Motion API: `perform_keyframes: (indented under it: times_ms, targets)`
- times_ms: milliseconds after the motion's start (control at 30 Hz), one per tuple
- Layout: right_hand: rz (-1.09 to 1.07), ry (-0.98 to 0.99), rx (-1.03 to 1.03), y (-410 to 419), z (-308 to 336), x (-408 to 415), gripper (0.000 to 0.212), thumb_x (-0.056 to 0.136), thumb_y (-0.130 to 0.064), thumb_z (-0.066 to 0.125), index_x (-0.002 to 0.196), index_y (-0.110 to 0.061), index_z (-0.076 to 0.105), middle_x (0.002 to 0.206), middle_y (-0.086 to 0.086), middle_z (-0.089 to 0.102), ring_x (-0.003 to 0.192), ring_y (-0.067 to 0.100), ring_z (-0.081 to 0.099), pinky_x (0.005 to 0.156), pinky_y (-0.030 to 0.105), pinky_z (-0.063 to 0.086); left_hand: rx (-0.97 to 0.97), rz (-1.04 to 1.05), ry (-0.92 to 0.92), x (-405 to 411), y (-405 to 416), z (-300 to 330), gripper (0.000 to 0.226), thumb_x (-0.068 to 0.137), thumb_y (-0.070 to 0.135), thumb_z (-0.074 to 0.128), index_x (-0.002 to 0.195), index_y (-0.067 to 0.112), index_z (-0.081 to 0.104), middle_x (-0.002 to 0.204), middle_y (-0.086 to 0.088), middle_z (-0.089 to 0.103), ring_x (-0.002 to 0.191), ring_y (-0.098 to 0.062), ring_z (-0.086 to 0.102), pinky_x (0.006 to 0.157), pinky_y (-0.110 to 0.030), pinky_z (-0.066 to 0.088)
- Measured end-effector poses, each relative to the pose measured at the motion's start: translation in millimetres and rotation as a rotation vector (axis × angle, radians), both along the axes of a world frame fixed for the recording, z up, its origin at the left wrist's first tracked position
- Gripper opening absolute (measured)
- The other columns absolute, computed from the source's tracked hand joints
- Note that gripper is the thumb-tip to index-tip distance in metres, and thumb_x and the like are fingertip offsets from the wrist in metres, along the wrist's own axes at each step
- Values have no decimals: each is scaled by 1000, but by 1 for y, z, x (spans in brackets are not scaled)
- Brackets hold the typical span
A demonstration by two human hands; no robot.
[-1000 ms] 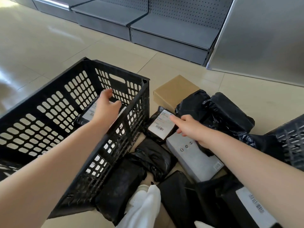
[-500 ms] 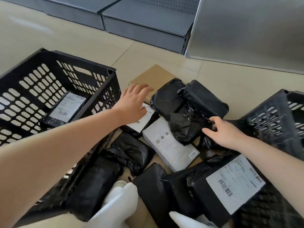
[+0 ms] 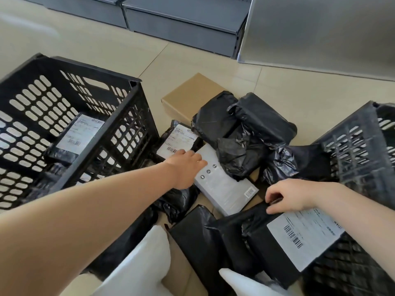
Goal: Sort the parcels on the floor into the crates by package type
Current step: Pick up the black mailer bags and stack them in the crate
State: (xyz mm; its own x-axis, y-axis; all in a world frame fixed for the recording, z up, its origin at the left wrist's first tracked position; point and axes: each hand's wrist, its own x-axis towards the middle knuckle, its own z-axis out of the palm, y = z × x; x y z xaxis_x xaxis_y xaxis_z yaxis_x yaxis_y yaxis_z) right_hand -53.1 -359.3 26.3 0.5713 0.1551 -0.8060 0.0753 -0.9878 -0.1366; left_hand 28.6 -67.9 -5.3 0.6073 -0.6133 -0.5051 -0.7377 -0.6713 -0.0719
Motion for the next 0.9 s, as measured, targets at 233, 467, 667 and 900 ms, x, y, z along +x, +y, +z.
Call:
perform_keyframes:
  times_ms: [233,467,667,900]
  targets:
    - [75,-81,-20,-4,-4,3,24,94,-27,56,79,-45,53,95,-17,59,83,5,60,69,19,44,-102,108,192,-17,0,-14,55,95,28,46,147,20,33,147,-6,41,135,-26,34,108,-42,37]
    - [-53,-281,157,7,4,12,19,99,-25,55,95,-42,62,104,-19,63,93,0,58,85,26,48,-547,638,738,-35,-30,-1,52,96,49,50,142,27,45,141,6,51,132,-14,45,113,-34,34]
    - [-200,-487,297,26,8,19,18,96,-26,61,104,-35,74,102,-17,72,96,3,63,89,31,51,-625,829,1079,-56,-51,-1,75,80,60,67,142,25,43,134,6,57,122,-15,55,107,-35,44]
    - [-180,-549,299,34,-4,24,17,94,-35,57,102,-40,72,88,-21,69,103,20,59,96,38,47,-660,889,1196,-63,-49,0,43,97,45,56,134,26,48,127,4,65,113,-16,64,92,-33,56]
